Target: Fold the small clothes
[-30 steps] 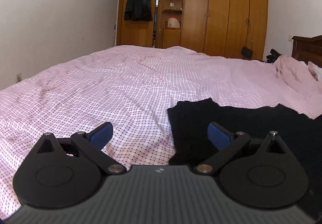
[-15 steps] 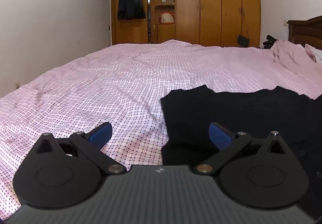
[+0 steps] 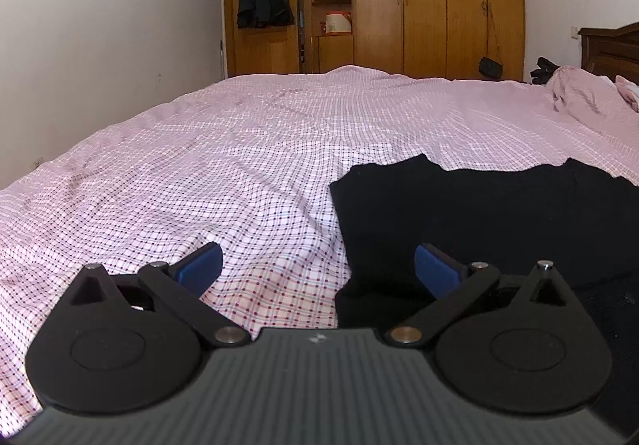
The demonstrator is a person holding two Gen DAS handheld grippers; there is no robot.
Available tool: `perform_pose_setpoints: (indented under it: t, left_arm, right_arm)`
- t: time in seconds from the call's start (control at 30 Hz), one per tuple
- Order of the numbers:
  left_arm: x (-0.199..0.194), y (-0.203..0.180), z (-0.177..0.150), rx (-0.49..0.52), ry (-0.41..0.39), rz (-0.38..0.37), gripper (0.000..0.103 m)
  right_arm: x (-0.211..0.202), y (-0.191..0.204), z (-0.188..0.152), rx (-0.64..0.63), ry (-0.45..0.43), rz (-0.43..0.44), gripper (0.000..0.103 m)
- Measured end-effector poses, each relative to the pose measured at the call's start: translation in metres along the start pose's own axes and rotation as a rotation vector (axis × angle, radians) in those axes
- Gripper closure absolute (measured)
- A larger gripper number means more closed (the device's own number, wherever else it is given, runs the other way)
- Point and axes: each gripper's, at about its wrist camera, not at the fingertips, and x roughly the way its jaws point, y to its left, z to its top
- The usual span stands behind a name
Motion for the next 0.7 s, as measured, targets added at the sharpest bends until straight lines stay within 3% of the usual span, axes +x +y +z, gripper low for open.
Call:
perform_pose_setpoints:
  t: [0.13,0.23,0.3,0.33,0.37,0.43,0.57,0.7]
  left_arm:
    - [-0.001,0.003,0.001,-0.022,-0.005,0.004,0.000]
    - [-0.002,0.004,0.000,-0.023,-0.005,0.007,0.000]
    - [-0.002,0.003,0.000,-0.021,-0.004,0.007,0.000]
    - [-0.003,0.003,0.000,-0.019,-0.005,0.007,0.000]
    - [-0.003,0.002,0.000,-0.018,-0.005,0.006,0.000]
    - [-0.003,0.002,0.000,-0.016,-0.005,0.008,0.000]
    - [-0.003,0.002,0.002,-0.017,-0.010,0.006,0.000]
    - [-0.004,0.006,0.008,-0.031,-0.025,0.008,0.000]
  right_arm:
    - [-0.005,-0.001,0.002,0.033,-0.003,-0.001,0.038]
    - [-0.004,0.009,-0.001,-0.033,-0.005,-0.039,0.042]
    - [-0.004,0.010,-0.002,-0.046,-0.003,-0.070,0.060]
    - [-0.004,0.008,-0.001,-0.027,-0.003,-0.085,0.088]
    - [-0.005,0.004,0.000,-0.003,-0.003,-0.094,0.091]
    - [-0.010,0.000,0.002,0.041,-0.015,-0.054,0.091]
    - [-0.013,0.008,0.005,0.043,-0.018,-0.069,0.092]
    - [-0.012,0.056,0.009,-0.087,-0.041,-0.074,0.092]
